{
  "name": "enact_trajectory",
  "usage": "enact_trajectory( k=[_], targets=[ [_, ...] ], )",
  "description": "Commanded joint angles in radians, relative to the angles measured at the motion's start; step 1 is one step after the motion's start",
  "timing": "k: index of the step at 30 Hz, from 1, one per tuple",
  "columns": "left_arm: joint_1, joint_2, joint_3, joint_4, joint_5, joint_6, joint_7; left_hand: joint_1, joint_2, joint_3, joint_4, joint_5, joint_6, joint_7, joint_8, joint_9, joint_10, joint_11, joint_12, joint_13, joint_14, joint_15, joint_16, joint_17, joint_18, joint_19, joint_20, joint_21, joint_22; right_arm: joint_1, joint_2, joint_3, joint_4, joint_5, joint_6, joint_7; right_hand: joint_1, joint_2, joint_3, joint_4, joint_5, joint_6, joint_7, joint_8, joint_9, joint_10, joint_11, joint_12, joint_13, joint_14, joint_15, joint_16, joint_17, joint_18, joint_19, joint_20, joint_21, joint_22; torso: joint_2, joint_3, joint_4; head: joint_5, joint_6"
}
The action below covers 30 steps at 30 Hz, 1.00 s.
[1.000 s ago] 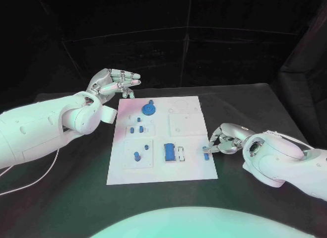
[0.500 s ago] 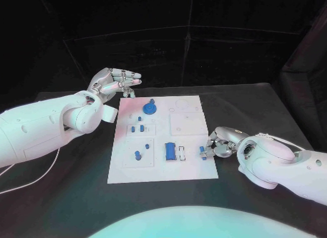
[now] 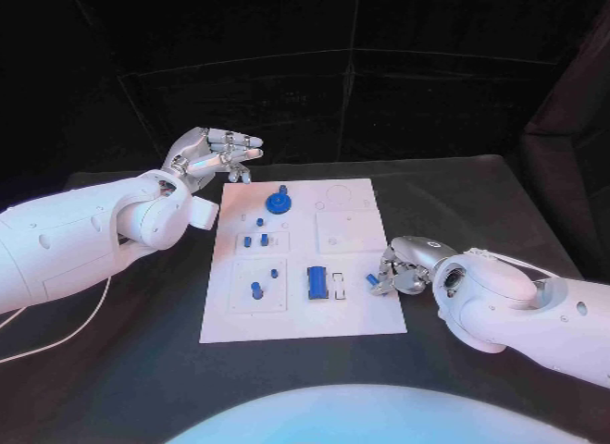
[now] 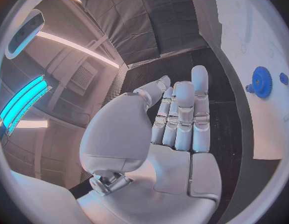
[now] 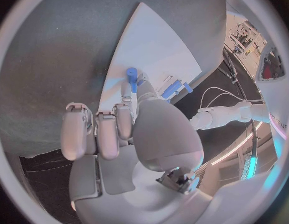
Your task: Assemble the parts on the task board
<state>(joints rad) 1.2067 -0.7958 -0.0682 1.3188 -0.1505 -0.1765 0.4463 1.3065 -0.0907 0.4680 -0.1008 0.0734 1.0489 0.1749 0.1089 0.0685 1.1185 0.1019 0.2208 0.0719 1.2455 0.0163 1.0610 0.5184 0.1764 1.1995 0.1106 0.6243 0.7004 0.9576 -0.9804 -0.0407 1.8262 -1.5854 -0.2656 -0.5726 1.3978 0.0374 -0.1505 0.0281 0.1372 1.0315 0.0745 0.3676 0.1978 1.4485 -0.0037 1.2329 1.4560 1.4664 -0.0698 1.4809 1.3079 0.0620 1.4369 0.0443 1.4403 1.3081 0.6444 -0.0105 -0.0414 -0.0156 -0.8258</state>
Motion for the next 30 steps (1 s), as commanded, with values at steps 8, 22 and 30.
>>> enact_trajectory(
  k=[8, 22, 30],
  targets=[
    [0.001, -0.002, 0.001, 0.002, 0.004, 0.01, 0.002, -0.001, 0.007, -0.007, 0.0, 0.0, -0.002, 0.003, 0.007, -0.001, -0.004, 0.0, 0.004, -0.001, -0.008, -0.002, -0.006, -0.001, 0.007, -0.006, 0.002, -0.002, -0.002, -0.013, -0.002, -0.01, 0.006, -0.036, 0.036, -0.058, 0.002, 0.045, 0.026, 0.014, 0.082, 0.004, -0.001, -0.03, -0.003, 0.0, -0.004, -0.011, -0.148, 0.064, -0.003, -0.005, 0.047, -0.005, 0.001, -0.006, 0.001, 0.001, 0.0, 0.0005, -0.0001, 0.001, 0.001],
    [0.001, -0.002, 0.0, 0.003, 0.004, 0.011, 0.002, -0.002, 0.008, -0.009, 0.001, 0.0, -0.002, 0.003, 0.007, -0.001, -0.005, 0.0, 0.005, -0.001, -0.01, -0.002, -0.008, -0.004, 0.007, -0.007, 0.003, -0.004, -0.003, -0.012, -0.016, -0.009, 0.065, 0.12, -0.157, 0.004, -0.044, 0.022, 0.1, 0.051, 0.229, 0.028, -0.006, -0.073, -0.001, 0.021, -0.009, 0.029, -0.113, 0.071, -0.008, 0.01, 0.078, -0.012, 0.021, -0.01, 0.019, 0.036, 0.001, -0.0007, 0.001, 0.006, 0.001],
    [0.001, -0.002, 0.0, 0.005, 0.004, 0.014, 0.003, -0.002, 0.008, -0.009, 0.001, 0.0, -0.002, 0.003, 0.007, -0.001, -0.005, 0.0, 0.005, -0.001, -0.01, -0.002, -0.008, -0.004, 0.007, -0.007, 0.003, -0.004, -0.003, -0.012, -0.002, -0.008, 0.065, 0.249, -0.192, 0.04, -0.071, 0.003, 0.116, 0.069, 0.246, 0.033, -0.004, -0.086, 0.0, 0.024, -0.007, 0.033, -0.107, 0.071, -0.007, 0.012, 0.083, -0.013, 0.022, -0.01, 0.02, 0.038, 0.0, -0.0003, 0.0009, 0.008, 0.0]
  ],
)
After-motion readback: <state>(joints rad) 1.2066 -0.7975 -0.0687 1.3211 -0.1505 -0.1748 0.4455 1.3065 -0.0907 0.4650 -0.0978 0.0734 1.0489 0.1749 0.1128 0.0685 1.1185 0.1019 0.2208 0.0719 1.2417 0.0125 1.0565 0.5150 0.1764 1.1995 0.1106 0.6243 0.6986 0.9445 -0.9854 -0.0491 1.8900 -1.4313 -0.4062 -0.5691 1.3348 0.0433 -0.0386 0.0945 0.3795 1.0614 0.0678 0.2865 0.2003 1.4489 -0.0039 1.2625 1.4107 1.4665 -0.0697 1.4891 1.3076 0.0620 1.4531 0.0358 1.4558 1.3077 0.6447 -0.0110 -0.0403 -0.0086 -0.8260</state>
